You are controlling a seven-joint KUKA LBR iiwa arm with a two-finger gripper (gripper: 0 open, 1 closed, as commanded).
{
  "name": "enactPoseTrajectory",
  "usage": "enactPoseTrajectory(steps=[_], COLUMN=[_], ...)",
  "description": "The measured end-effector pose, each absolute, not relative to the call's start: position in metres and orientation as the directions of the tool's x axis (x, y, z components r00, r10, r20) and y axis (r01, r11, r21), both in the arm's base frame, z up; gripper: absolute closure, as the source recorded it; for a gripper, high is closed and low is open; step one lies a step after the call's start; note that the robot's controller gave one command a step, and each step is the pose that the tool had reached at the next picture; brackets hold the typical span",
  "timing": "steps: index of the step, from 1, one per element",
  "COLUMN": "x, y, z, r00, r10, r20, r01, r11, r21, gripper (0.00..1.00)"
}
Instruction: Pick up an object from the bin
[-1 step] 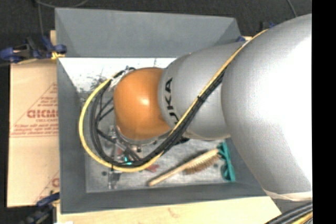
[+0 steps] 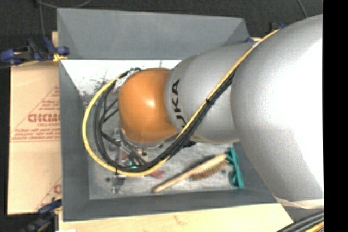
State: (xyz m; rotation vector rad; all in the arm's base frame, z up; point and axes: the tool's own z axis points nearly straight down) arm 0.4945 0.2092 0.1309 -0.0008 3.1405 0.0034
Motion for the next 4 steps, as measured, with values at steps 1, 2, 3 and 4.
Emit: enactPoseTrajectory(steps=[1, 2, 3, 4], x=[0.504, 0.505, 0.518, 0.531], y=[0.192, 0.143, 0.130, 0.057], z=[0.115, 0.078, 0.070, 0.073], r00=[-0.998, -0.990, -0.994, -0.971], r10=[-0.064, -0.142, -0.110, -0.239], r20=[-0.007, -0.003, 0.000, -0.012], r01=[-0.064, -0.142, -0.110, -0.239], r11=[0.998, 0.990, 0.994, 0.971], r21=[0.004, -0.001, 0.000, -0.001], gripper=[0.00, 0.00, 0.00, 1.00])
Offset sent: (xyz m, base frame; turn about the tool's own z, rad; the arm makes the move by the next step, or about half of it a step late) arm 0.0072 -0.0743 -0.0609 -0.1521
